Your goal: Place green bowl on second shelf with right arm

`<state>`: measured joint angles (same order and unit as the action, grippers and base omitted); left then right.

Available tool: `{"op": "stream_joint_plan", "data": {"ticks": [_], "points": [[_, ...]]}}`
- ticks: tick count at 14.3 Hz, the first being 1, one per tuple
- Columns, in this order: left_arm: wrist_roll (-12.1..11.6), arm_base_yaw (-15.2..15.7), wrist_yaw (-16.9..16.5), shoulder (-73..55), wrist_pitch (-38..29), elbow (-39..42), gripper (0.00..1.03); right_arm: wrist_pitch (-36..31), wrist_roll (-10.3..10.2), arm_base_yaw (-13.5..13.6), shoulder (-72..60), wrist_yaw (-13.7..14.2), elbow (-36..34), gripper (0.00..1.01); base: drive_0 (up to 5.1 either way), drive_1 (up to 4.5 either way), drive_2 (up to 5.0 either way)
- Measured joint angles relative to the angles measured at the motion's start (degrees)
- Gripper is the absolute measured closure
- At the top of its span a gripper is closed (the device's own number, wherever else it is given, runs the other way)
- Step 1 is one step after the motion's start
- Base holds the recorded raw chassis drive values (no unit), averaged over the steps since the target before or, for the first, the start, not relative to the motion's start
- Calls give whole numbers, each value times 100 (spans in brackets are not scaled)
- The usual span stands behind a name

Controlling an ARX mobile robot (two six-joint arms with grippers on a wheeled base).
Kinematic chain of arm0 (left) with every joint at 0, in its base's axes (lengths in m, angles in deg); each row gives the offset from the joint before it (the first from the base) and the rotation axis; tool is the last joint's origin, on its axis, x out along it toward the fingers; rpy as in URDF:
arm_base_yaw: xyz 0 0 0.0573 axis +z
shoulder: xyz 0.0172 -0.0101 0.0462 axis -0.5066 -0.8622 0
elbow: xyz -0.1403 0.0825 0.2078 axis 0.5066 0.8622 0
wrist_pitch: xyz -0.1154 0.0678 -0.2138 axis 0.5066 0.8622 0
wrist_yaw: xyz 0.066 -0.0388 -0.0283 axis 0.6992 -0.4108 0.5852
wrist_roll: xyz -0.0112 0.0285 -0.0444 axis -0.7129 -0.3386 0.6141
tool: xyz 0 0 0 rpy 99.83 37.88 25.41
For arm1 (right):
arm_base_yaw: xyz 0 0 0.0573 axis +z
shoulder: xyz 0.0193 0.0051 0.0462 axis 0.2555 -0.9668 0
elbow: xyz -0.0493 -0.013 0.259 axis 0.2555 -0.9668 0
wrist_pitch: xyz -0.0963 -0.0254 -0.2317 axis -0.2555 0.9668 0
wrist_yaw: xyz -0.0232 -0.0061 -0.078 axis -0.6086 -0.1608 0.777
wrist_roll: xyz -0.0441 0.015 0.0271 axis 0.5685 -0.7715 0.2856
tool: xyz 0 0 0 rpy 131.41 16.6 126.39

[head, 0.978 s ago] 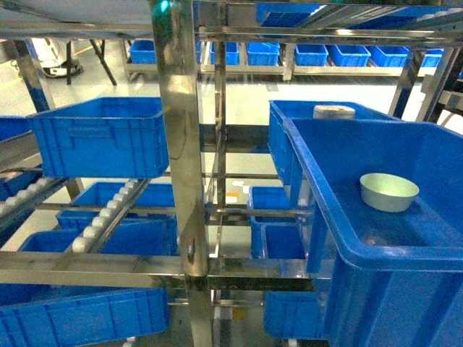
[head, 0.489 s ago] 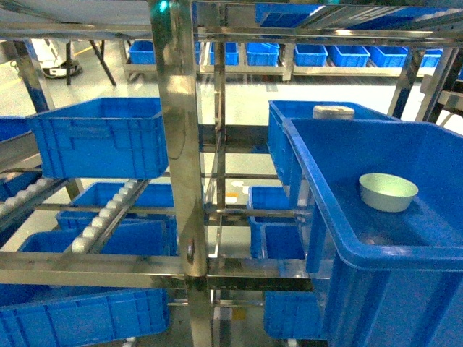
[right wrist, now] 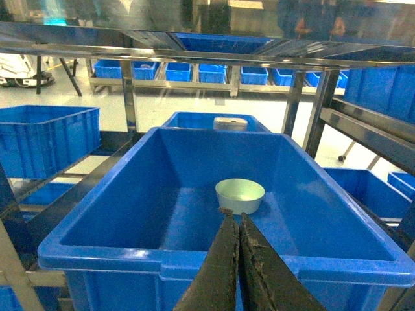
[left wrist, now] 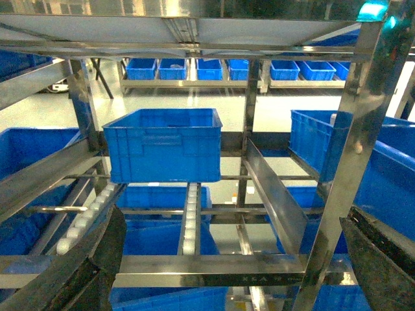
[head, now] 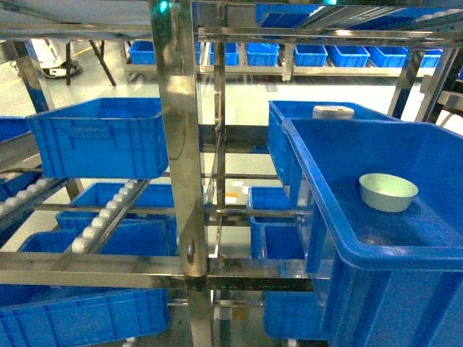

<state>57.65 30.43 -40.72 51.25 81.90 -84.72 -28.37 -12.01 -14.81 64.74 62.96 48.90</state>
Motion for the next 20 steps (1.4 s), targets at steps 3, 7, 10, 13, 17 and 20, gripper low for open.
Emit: {"op": "stream_joint_plan", "data": {"ticks": [3,7,10,13,17,20], "points": [[0,0,0,0,0,0,5,367,0,0,345,0,0,99,0,0,0],[0,0,0,0,-9,0,5,1488,-2,0,1386,2,4,99,0,0,0],[0,0,4,0,-7,0,5,1467,0,0,1388,4,4,93,0,0,0],[0,0,0,0,-4,0,5,1467,0,0,1388,4,4,62,0,0,0],[0,0,2,0,-4,0,5,1467,-9,0,1388,4,4,1,0,0,0],[0,0,0,0,-4,0,5,1467,-11,0,1388,4,4,3,0,0,0]]}}
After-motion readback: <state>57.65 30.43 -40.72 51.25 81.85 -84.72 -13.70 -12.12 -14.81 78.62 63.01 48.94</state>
